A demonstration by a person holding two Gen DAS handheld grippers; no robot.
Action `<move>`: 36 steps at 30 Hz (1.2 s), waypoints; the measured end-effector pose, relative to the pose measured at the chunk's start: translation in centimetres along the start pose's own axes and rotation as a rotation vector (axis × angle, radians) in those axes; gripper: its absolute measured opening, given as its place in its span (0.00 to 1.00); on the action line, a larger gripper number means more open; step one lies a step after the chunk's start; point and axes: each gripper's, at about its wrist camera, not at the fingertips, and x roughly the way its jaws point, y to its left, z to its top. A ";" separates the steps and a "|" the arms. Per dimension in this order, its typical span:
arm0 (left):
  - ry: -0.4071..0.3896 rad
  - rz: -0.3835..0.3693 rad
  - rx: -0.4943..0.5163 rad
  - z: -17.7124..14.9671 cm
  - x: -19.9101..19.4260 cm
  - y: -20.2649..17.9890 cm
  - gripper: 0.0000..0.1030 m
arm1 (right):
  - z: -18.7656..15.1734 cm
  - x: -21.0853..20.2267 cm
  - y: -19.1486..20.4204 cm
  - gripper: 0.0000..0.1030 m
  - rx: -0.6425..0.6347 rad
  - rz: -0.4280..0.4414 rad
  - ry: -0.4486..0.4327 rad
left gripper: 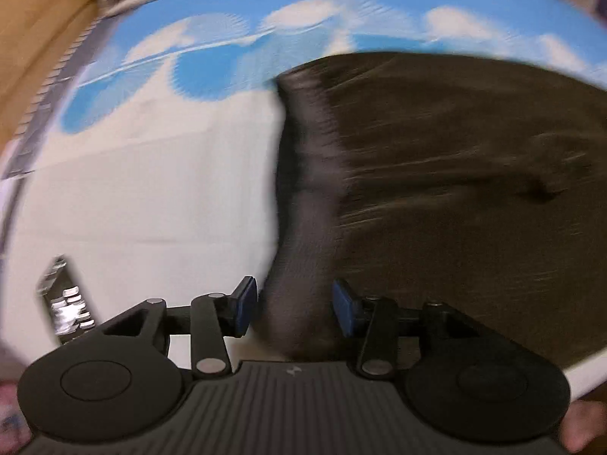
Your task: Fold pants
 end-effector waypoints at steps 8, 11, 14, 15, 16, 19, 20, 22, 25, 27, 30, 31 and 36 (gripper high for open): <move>0.256 -0.016 0.316 -2.6 5.5 -5.7 0.47 | 0.6 1.6 2.1 0.54 -0.062 0.036 0.030; 0.106 -0.056 0.186 0.2 3.1 -4.8 0.47 | 1.3 1.5 2.9 0.54 -0.053 0.068 0.007; -0.049 -0.065 0.087 2.6 1.6 -4.2 0.49 | 2.0 1.4 3.8 0.54 -0.044 0.112 -0.022; -0.079 -0.061 0.059 3.3 1.6 -4.2 0.49 | 2.2 1.4 4.1 0.54 -0.042 0.119 -0.029; -0.100 -0.070 0.029 4.2 1.6 -4.2 0.49 | 2.5 1.5 4.4 0.54 -0.037 0.125 -0.034; -0.173 -0.072 -0.027 6.5 1.3 -4.4 0.52 | 3.2 2.1 5.3 0.54 -0.023 0.142 -0.034; -0.198 -0.068 -0.040 7.2 1.1 -4.8 0.59 | 3.4 2.4 5.5 0.54 -0.024 0.145 -0.036; -0.243 -0.066 -0.083 8.4 0.9 -4.5 0.61 | 3.7 2.8 6.2 0.54 -0.032 0.152 -0.038; -0.282 -0.048 -0.133 10.7 2.4 -3.7 0.60 | 4.2 3.5 7.1 0.54 -0.034 0.168 -0.039; -0.270 -0.034 -0.141 11.6 3.7 -3.5 0.32 | 4.5 3.8 7.7 0.55 -0.031 0.182 -0.037; -0.234 -0.039 -0.173 12.8 6.8 -2.6 0.00 | 4.7 4.3 8.6 0.55 -0.036 0.193 -0.040; -0.240 -0.032 -0.191 12.9 7.0 -2.0 0.00 | 4.8 4.6 8.9 0.55 -0.041 0.195 -0.040; -0.292 -0.042 -0.285 15.0 9.6 0.3 0.09 | 4.7 5.7 9.9 0.55 -0.077 0.190 -0.026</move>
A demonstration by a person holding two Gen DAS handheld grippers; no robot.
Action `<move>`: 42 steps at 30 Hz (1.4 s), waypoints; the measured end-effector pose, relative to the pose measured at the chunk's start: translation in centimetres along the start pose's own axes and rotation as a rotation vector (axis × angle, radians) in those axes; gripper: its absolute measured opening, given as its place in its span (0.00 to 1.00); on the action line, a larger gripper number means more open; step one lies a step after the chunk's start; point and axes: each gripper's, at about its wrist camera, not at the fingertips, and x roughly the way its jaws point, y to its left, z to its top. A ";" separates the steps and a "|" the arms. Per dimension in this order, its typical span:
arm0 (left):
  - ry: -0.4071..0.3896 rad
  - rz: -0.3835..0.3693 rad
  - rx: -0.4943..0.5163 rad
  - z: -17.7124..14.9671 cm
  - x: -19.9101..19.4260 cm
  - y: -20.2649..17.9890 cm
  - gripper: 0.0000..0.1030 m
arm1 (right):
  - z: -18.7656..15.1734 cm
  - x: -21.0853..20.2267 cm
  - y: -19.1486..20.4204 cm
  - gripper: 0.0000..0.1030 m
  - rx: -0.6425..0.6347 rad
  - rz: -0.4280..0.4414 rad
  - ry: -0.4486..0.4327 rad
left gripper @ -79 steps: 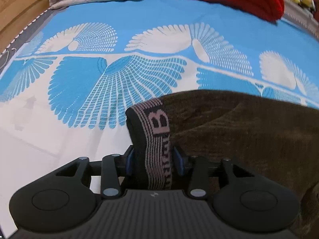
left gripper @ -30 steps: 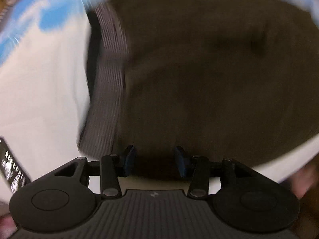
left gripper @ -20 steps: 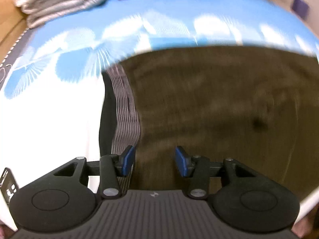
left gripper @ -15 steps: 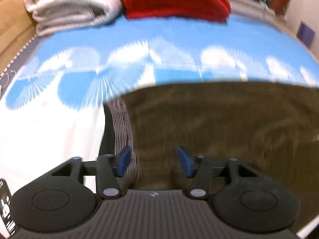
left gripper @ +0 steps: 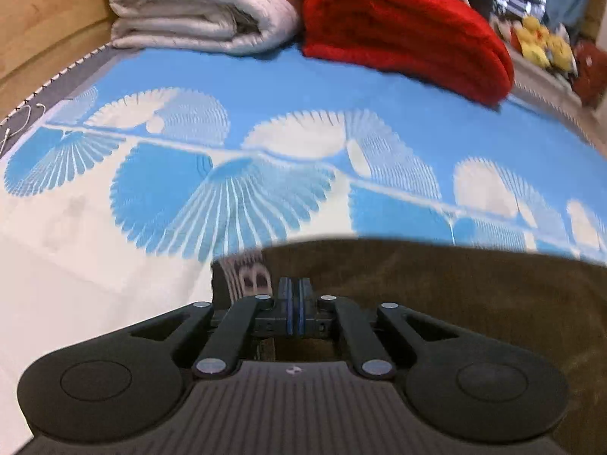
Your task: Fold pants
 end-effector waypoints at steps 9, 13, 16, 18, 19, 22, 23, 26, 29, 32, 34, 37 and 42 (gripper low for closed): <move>-0.034 0.068 0.142 1.3 5.8 -1.4 0.81 | -0.9 1.2 -1.1 0.55 -0.024 -0.053 0.048; 0.009 0.013 0.192 1.3 8.4 -0.8 0.81 | -1.5 1.4 -2.1 0.55 -0.032 -0.084 0.072; 0.039 -0.033 0.228 1.3 9.6 -0.3 0.79 | -1.8 1.5 -2.8 0.55 -0.030 -0.103 0.085; 0.045 -0.071 0.251 1.4 9.8 -0.2 0.63 | -1.9 1.6 -3.1 0.55 -0.027 -0.111 0.089; 0.047 -0.094 0.257 1.6 9.8 -0.2 0.56 | -1.9 1.5 -3.2 0.55 -0.026 -0.114 0.090; 0.057 -0.157 0.319 1.7 9.2 -1.4 0.10 | -2.0 1.5 -3.5 0.55 -0.027 -0.122 0.093; 0.052 -0.132 0.379 1.5 8.8 -2.2 0.07 | -2.0 1.6 -3.5 0.55 -0.026 -0.125 0.093; 0.026 -0.095 0.438 1.1 7.3 -3.4 0.06 | -1.9 1.4 -3.8 0.55 -0.015 -0.127 0.091; -0.012 -0.095 0.417 1.4 4.2 -3.7 0.06 | -1.6 1.3 -4.2 0.55 0.008 -0.129 0.081; -0.051 -0.077 0.460 1.1 0.2 -4.9 0.06 | -1.5 0.9 -4.5 0.55 0.044 -0.125 0.071; -0.065 -0.066 0.503 -0.3 -3.2 -5.7 0.06 | -1.5 0.5 -4.8 0.52 0.064 -0.113 0.070; -0.075 -0.075 0.541 -3.2 -8.3 -6.2 0.05 | -1.5 0.0 -5.4 0.11 0.100 -0.093 0.076; -0.071 -0.135 0.533 -9.8 -16.2 -5.5 0.03 | -1.9 -1.4 -6.9 0.06 0.222 -0.056 0.085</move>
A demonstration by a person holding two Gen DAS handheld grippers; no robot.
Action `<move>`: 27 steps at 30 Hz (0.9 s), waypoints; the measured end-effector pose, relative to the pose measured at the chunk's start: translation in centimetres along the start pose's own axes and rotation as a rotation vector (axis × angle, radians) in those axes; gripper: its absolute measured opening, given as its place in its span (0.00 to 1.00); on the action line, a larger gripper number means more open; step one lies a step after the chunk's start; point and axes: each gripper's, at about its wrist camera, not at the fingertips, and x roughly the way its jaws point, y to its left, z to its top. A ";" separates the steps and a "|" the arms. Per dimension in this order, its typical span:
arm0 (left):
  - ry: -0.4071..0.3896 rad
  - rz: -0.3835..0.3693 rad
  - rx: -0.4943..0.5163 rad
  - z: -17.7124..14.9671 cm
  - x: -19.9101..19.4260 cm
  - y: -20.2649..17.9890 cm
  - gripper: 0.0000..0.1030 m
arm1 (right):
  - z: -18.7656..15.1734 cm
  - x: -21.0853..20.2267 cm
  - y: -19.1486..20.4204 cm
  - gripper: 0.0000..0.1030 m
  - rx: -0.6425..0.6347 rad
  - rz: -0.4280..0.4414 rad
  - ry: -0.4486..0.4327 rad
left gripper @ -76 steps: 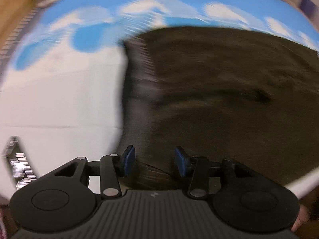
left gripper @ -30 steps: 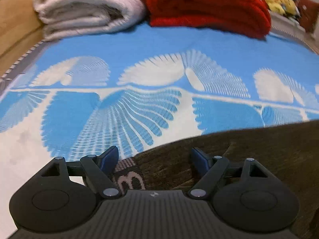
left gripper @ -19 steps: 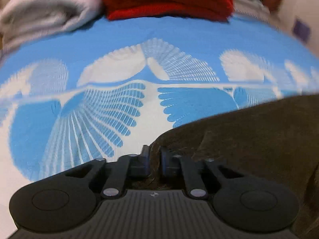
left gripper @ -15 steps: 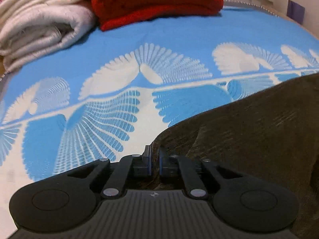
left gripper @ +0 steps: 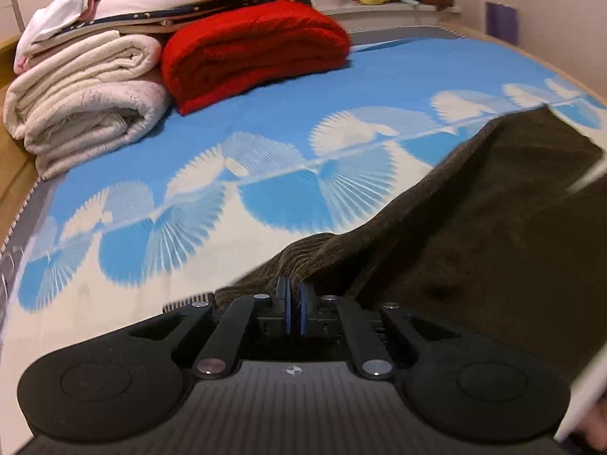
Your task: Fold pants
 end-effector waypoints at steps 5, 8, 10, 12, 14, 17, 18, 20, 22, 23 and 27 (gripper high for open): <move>0.077 -0.049 -0.109 -5.3 -2.4 -1.2 0.04 | -0.6 -1.3 -0.2 0.07 0.013 0.055 0.002; 0.043 -0.084 -0.299 -5.9 -3.5 0.5 0.04 | -0.5 -1.4 -0.4 0.07 0.031 0.062 0.000; 0.029 -0.162 -0.444 -6.3 -3.8 1.9 0.04 | -0.4 -1.1 -0.8 0.07 0.090 0.087 0.021; 0.037 -0.210 -0.521 -6.2 -3.4 2.8 0.09 | -0.5 -0.7 -1.0 0.07 0.144 0.120 0.051; 0.099 -0.290 -0.618 -6.6 -1.8 3.3 0.24 | -0.4 -0.3 -0.7 0.07 0.171 0.131 0.061; 0.229 -0.333 -0.696 -7.2 1.1 3.3 0.30 | -0.2 0.4 0.2 0.07 0.170 0.144 0.056; 0.269 -0.304 -0.720 -7.5 2.0 3.4 0.30 | -0.1 0.7 0.5 0.07 0.172 0.150 0.056; 0.311 -0.273 -0.778 -8.0 3.3 4.1 0.35 | 0.1 1.5 0.9 0.07 0.183 0.159 0.063; 0.349 -0.236 -0.884 -8.7 4.6 5.5 0.48 | 0.4 2.5 1.1 0.07 0.199 0.167 0.075; 0.365 -0.220 -0.933 -9.0 5.0 6.2 0.59 | 0.6 3.2 1.2 0.07 0.208 0.172 0.082; 0.408 -0.167 -1.080 -9.9 6.5 8.6 0.67 | 0.9 6.2 1.7 0.09 0.252 0.210 0.136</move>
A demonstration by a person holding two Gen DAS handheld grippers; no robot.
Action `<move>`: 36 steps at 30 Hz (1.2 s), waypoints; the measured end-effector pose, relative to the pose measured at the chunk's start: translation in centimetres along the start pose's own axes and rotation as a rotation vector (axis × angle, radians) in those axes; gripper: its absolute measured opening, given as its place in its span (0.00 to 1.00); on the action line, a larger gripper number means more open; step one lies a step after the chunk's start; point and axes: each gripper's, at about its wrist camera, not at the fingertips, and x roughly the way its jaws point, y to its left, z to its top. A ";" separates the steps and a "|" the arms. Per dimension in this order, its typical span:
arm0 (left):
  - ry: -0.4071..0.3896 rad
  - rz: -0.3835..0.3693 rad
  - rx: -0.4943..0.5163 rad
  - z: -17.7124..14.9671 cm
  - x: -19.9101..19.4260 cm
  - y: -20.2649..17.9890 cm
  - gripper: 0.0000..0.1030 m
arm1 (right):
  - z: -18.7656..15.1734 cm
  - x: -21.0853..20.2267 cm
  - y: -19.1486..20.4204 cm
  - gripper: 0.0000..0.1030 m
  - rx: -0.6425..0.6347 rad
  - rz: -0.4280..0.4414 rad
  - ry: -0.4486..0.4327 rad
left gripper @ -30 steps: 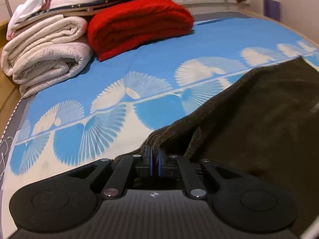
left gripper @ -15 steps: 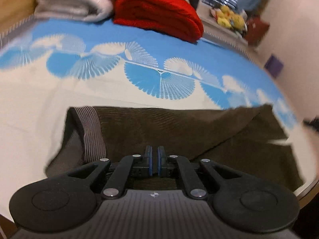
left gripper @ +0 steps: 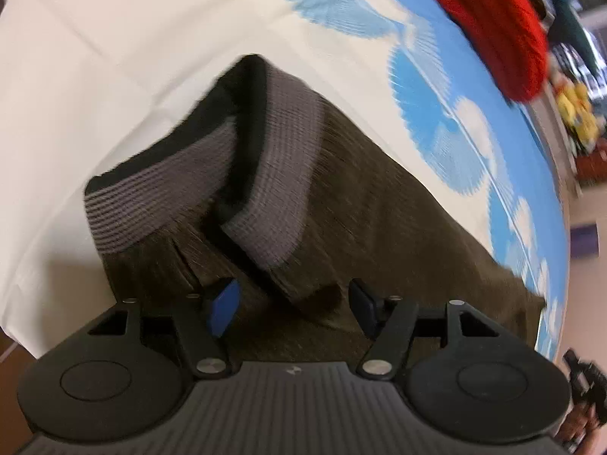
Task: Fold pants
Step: 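Fold the waistband over the pants with the left gripper while the right gripper lifts the leg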
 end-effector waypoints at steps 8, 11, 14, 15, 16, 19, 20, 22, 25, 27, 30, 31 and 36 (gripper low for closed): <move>-0.037 0.063 0.037 1.3 0.1 -1.3 0.60 | 0.5 7.7 0.6 0.34 0.118 0.011 0.091; -0.062 0.121 0.085 1.2 -0.4 -1.5 0.38 | 0.4 10.4 0.9 0.34 0.183 0.015 0.116; -0.095 0.144 0.141 1.1 -0.8 -2.3 0.30 | -0.1 12.8 1.4 0.36 0.209 -0.013 0.148; -0.113 0.158 0.172 1.1 -1.0 -2.6 0.28 | -0.2 13.5 1.5 0.37 0.215 -0.019 0.158; -0.124 0.162 0.190 1.1 -1.2 -2.8 0.28 | -0.4 14.0 1.6 0.37 0.219 -0.025 0.167; -0.154 0.158 0.213 1.1 -1.9 -3.2 0.26 | -0.9 15.1 1.7 0.37 0.229 -0.042 0.181; -0.162 0.153 0.218 1.1 -2.2 -3.3 0.25 | -1.0 15.3 1.7 0.37 0.230 -0.048 0.182; -0.171 0.146 0.223 1.2 -2.5 -3.4 0.25 | -1.1 15.5 1.8 0.15 0.226 -0.046 0.179; -0.174 0.136 0.224 1.1 -3.0 -3.4 0.25 | -0.7 14.5 2.0 0.03 0.206 -0.021 0.152; -0.180 0.128 0.222 1.1 -3.4 -3.3 0.24 | -0.3 12.6 2.1 0.02 0.199 0.010 0.122; -0.199 0.121 0.215 0.9 -4.0 -3.3 0.23 | 0.3 8.7 2.3 0.02 0.162 0.047 0.085; -0.208 0.118 0.209 0.9 -4.3 -3.2 0.22 | 0.4 7.2 2.4 0.02 0.144 0.056 0.077; -0.280 0.106 0.176 0.1 -6.8 -2.1 0.19 | -1.8 -1.8 2.8 0.02 0.012 0.081 0.040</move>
